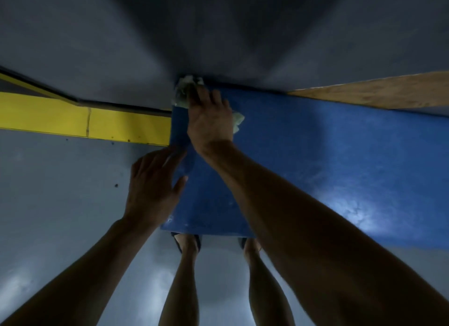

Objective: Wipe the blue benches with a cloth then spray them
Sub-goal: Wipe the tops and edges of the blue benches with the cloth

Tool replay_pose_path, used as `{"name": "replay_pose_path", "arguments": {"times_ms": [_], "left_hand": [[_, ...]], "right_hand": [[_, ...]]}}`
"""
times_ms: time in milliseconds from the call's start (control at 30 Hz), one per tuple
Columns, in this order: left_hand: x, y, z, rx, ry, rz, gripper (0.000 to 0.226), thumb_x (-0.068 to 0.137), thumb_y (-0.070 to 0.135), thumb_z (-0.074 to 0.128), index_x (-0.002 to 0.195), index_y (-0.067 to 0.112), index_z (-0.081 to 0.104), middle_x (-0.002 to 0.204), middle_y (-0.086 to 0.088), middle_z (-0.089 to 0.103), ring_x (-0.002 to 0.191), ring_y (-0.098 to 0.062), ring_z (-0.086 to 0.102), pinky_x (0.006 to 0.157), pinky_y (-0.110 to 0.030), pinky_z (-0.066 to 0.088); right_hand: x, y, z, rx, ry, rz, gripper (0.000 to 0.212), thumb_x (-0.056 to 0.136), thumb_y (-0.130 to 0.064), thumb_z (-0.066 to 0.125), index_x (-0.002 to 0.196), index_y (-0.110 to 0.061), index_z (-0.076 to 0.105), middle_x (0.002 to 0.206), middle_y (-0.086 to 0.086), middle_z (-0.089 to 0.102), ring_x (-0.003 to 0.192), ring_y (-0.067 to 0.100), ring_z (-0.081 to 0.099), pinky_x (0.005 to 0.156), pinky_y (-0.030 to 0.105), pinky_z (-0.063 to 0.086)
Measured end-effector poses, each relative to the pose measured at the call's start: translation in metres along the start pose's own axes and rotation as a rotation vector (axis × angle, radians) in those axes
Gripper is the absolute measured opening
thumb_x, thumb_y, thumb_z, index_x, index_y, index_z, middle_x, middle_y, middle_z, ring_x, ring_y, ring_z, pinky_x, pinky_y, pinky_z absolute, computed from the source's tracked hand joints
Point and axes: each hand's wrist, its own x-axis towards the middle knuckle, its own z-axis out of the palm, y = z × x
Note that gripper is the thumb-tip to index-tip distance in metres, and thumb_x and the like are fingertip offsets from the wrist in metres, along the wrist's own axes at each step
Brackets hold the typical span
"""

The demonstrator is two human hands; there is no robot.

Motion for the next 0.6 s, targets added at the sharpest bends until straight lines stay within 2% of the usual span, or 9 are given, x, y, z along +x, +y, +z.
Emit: {"name": "replay_pose_path", "arguments": {"times_ms": [67, 133, 233, 300, 367, 433, 500, 600], "left_hand": [[-0.001, -0.01, 0.0, -0.025, -0.007, -0.014, 0.059, 0.085, 0.022, 0.072, 0.14, 0.015, 0.051, 0.144, -0.008, 0.054, 0.124, -0.034, 0.055, 0.1, -0.051, 0.042], [-0.001, -0.015, 0.001, -0.065, -0.03, -0.023, 0.062, 0.086, 0.02, 0.071, 0.144, 0.017, 0.048, 0.148, -0.006, 0.051, 0.125, -0.034, 0.055, 0.1, -0.051, 0.043], [0.003, -0.02, 0.002, -0.136, -0.072, -0.043, 0.066, 0.088, 0.016, 0.069, 0.148, 0.022, 0.043, 0.153, 0.0, 0.045, 0.128, -0.028, 0.055, 0.105, -0.05, 0.043], [0.006, -0.024, 0.004, -0.163, -0.09, -0.029, 0.066, 0.088, 0.016, 0.069, 0.148, 0.023, 0.043, 0.153, 0.002, 0.044, 0.125, -0.026, 0.058, 0.103, -0.05, 0.047], [0.007, -0.029, 0.006, -0.18, -0.101, -0.015, 0.065, 0.087, 0.018, 0.07, 0.147, 0.022, 0.045, 0.153, 0.001, 0.045, 0.122, -0.026, 0.06, 0.101, -0.048, 0.048], [0.007, -0.032, 0.007, -0.195, -0.104, 0.002, 0.065, 0.086, 0.019, 0.072, 0.146, 0.022, 0.046, 0.152, 0.0, 0.046, 0.119, -0.025, 0.062, 0.099, -0.047, 0.049], [0.006, -0.034, 0.008, -0.21, -0.103, 0.009, 0.065, 0.085, 0.019, 0.073, 0.145, 0.021, 0.047, 0.151, -0.001, 0.047, 0.117, -0.024, 0.063, 0.098, -0.046, 0.05], [0.008, -0.034, 0.009, -0.224, -0.108, -0.001, 0.064, 0.086, 0.018, 0.072, 0.145, 0.022, 0.047, 0.152, 0.0, 0.046, 0.12, -0.024, 0.061, 0.099, -0.043, 0.047]], "right_hand": [[0.0, 0.021, -0.006, 0.016, -0.005, -0.108, 0.061, 0.078, -0.008, 0.036, 0.135, -0.016, 0.057, 0.127, 0.004, 0.062, 0.101, 0.03, 0.057, 0.077, 0.038, 0.045], [-0.014, 0.073, -0.008, -0.032, 0.032, -0.152, 0.063, 0.077, -0.009, 0.038, 0.136, -0.019, 0.057, 0.134, 0.001, 0.061, 0.105, 0.033, 0.059, 0.082, 0.037, 0.049], [-0.048, 0.158, -0.022, -0.062, 0.059, 0.046, 0.061, 0.081, -0.003, 0.052, 0.14, -0.018, 0.053, 0.144, 0.004, 0.054, 0.12, 0.036, 0.054, 0.09, 0.044, 0.049], [-0.06, 0.173, -0.027, -0.035, 0.046, 0.197, 0.072, 0.075, 0.004, 0.059, 0.143, -0.016, 0.05, 0.147, 0.003, 0.05, 0.124, 0.033, 0.049, 0.092, 0.043, 0.047], [-0.057, 0.15, -0.017, 0.049, 0.109, 0.35, 0.073, 0.072, 0.007, 0.055, 0.142, -0.013, 0.051, 0.146, 0.006, 0.051, 0.127, 0.032, 0.047, 0.101, 0.04, 0.042], [-0.04, 0.109, -0.001, 0.138, 0.204, 0.424, 0.067, 0.072, 0.005, 0.049, 0.137, -0.008, 0.056, 0.14, 0.011, 0.057, 0.125, 0.037, 0.051, 0.106, 0.041, 0.042], [-0.02, 0.063, 0.014, 0.188, 0.238, 0.388, 0.061, 0.073, 0.001, 0.045, 0.132, -0.005, 0.06, 0.134, 0.015, 0.061, 0.12, 0.039, 0.055, 0.103, 0.044, 0.044], [0.004, 0.011, 0.022, 0.216, 0.265, 0.364, 0.055, 0.074, 0.001, 0.05, 0.127, -0.007, 0.063, 0.131, 0.013, 0.063, 0.117, 0.038, 0.055, 0.103, 0.045, 0.043]]}}
